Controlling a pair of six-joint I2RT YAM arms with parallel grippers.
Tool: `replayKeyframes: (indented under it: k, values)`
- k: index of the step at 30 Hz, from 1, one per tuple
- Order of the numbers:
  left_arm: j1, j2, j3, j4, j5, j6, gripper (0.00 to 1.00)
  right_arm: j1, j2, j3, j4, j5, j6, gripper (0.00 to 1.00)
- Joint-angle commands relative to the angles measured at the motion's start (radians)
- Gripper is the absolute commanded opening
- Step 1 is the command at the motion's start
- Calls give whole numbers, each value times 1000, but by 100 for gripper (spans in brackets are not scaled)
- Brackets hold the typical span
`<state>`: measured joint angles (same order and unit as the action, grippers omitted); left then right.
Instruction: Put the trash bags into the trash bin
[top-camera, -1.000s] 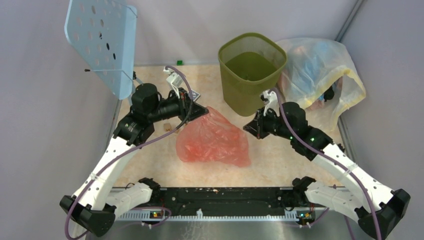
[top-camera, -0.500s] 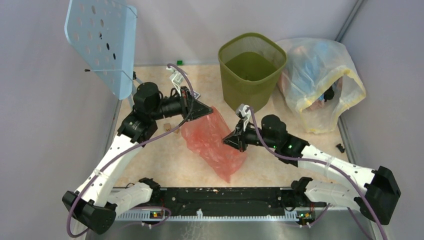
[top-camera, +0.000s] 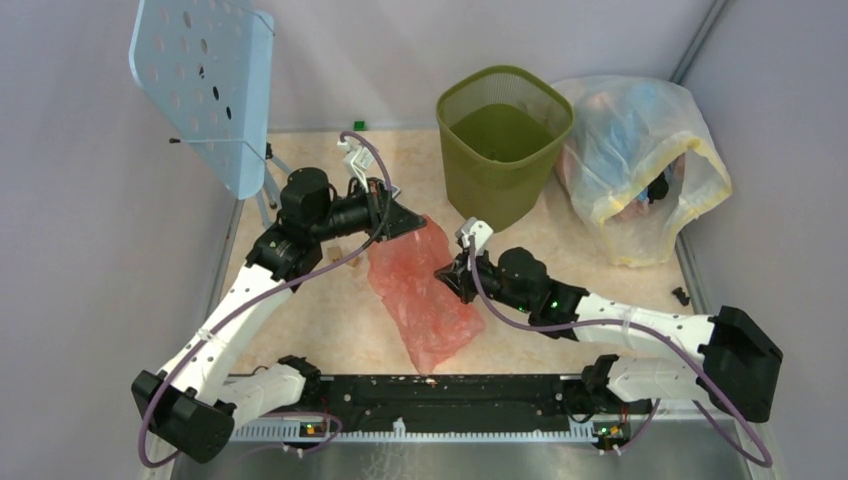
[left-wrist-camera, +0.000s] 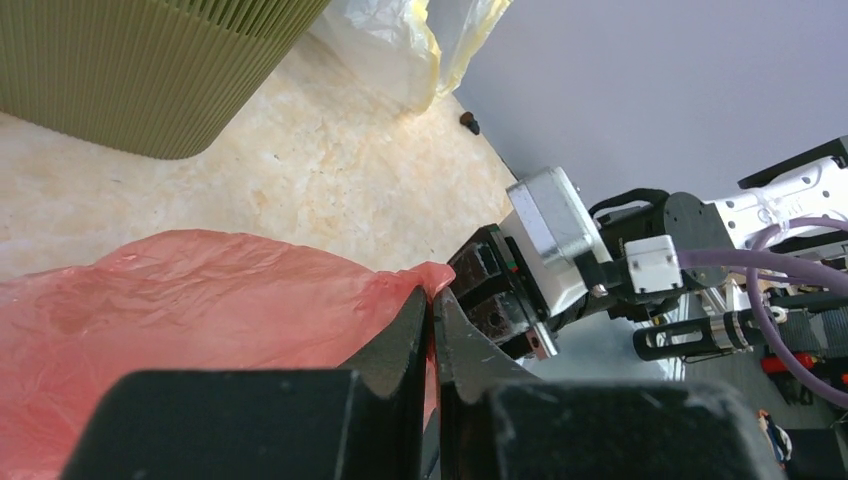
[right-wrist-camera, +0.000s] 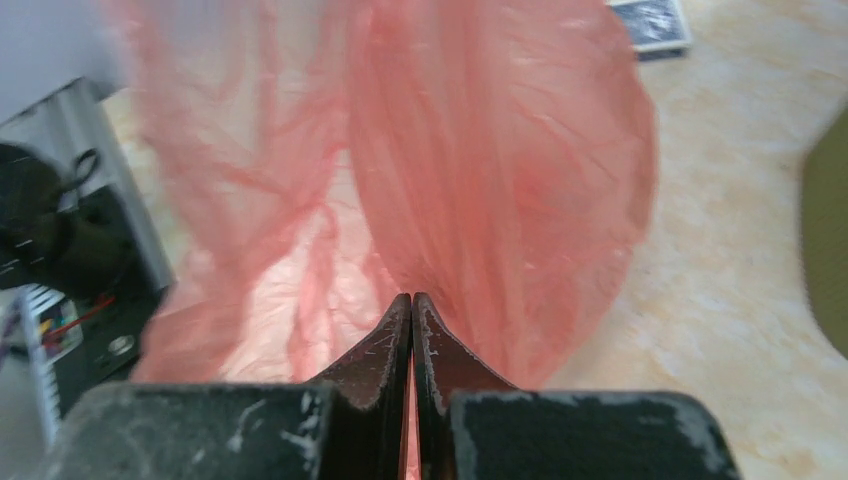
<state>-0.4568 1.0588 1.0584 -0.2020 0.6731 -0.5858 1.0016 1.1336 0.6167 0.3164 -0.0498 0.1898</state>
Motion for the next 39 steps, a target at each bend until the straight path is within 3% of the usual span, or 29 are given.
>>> replayKeyframes:
  k: [1,3,5,10,15,19,23,29,34,39]
  values:
    - [0,-10,-3,35,-8,-8,9,20,23,40,-2,342,3,0]
    - [0,-10,7,22,-1,4,10,18,15,25,-15,485,30,0]
    - [0,-11,21,-11,-19,20,10,5,-11,2,-12,533,25,0]
    - [0,-12,19,-41,-39,49,10,2,-110,-54,19,402,7,0]
    - [0,-5,4,-41,-42,45,10,1,-200,-103,11,128,-35,0]
    - [0,-1,2,-39,-37,40,11,5,-199,-134,61,16,-15,0]
    - [1,-2,-16,-23,-29,25,10,32,-109,-144,183,-2,-16,0]
    - [0,-15,-44,-32,-21,24,10,60,99,-94,347,89,-36,0]
    - [0,-21,-57,-24,-18,9,10,80,254,-92,556,54,-54,0]
    - [0,-22,-60,-34,-28,18,9,155,402,-34,574,164,-130,0]
